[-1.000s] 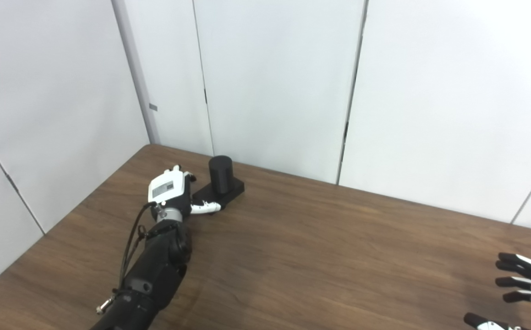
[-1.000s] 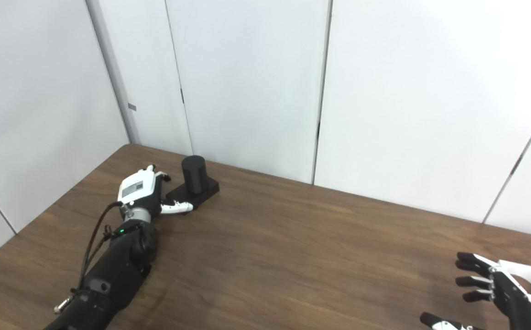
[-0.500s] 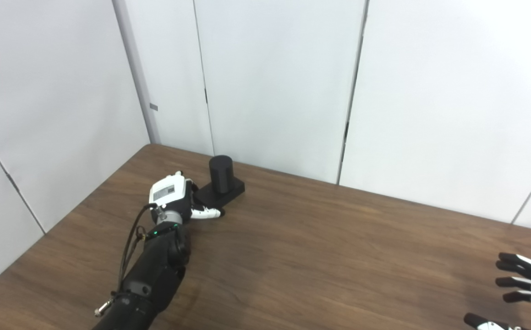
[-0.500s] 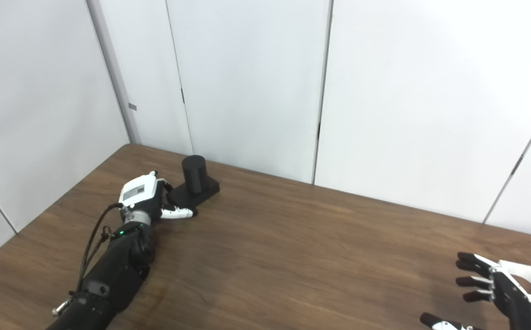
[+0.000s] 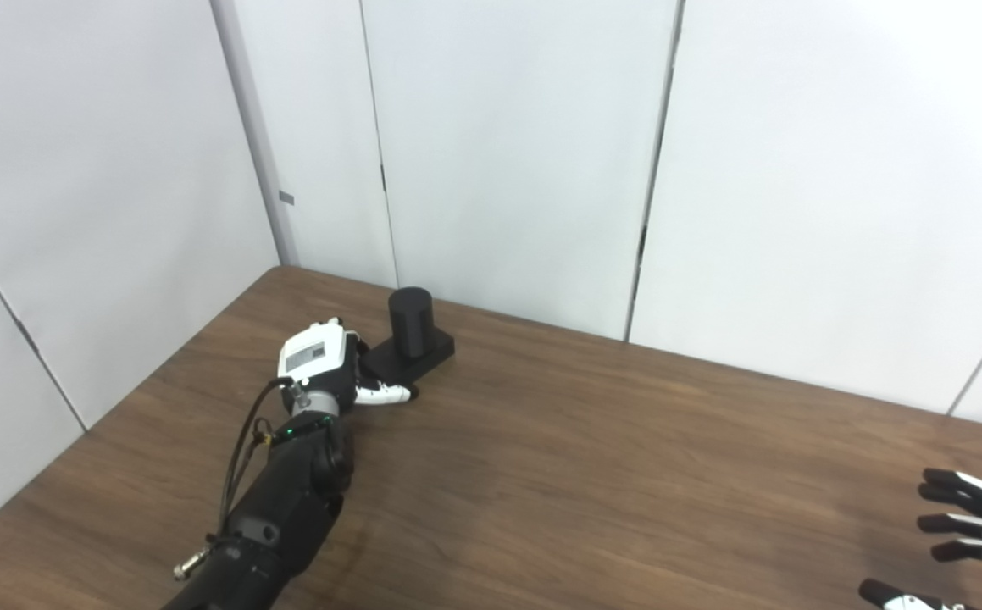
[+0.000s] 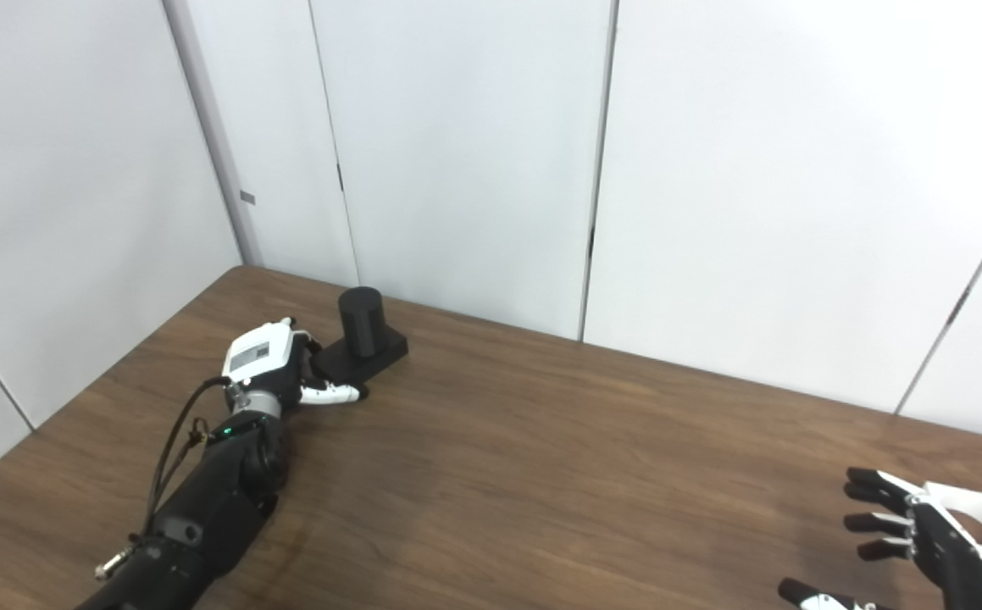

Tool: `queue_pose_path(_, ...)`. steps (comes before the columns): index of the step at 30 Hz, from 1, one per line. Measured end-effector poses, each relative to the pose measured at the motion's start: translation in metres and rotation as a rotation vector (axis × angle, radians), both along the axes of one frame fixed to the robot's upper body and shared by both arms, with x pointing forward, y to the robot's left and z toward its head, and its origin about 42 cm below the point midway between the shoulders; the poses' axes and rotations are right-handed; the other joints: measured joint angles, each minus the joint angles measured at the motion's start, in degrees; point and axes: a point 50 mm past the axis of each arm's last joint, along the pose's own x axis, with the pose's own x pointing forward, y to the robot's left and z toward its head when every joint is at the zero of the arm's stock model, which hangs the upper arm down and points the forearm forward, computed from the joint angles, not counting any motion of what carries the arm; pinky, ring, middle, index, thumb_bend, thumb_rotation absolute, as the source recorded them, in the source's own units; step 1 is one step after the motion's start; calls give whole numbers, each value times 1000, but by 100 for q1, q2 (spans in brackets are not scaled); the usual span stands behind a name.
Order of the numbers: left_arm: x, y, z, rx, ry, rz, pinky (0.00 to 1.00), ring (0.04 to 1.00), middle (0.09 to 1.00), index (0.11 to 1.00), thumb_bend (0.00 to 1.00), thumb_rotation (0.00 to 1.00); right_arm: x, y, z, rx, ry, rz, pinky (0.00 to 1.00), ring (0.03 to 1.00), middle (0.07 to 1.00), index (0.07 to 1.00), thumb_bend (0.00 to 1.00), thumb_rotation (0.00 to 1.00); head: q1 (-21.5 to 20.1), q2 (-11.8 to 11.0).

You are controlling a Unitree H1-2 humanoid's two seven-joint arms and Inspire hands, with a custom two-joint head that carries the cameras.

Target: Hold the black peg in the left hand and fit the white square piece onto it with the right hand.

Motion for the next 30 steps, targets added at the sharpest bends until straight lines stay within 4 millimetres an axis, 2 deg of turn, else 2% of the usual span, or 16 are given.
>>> queue_pose_path(9,6,1,1,-9,2,-8,949,1000,983,710,970,407,-4,-1,3,4,-3,-4,521,627,721,734,582,0,-35,53)
queue_pose_path(22,12,-2,-1,-26,-33,-54,942,1000,936,621,889,261,-4,-1,3,7,1,-6,523,633,727,735,578,0,-53,97)
queue_pose_path(25,13,-2,-3,-24,-40,-68,913,996,923,612,863,214,-4,-1,3,8,1,-6,524,631,724,731,574,0,-70,114)
queue_pose_path(27,14,-2,-3,-22,-55,-87,887,980,904,572,853,165,-4,0,3,12,2,-6,531,632,723,731,570,0,-79,114)
queue_pose_path(28,14,-3,-3,-24,-63,-97,908,984,902,530,692,117,-5,0,3,13,2,-6,530,633,724,732,569,0,-79,114)
queue_pose_path(30,14,-2,-3,-38,-78,-108,956,992,899,491,558,73,-5,0,2,14,3,-7,528,635,730,736,563,0,-88,132)
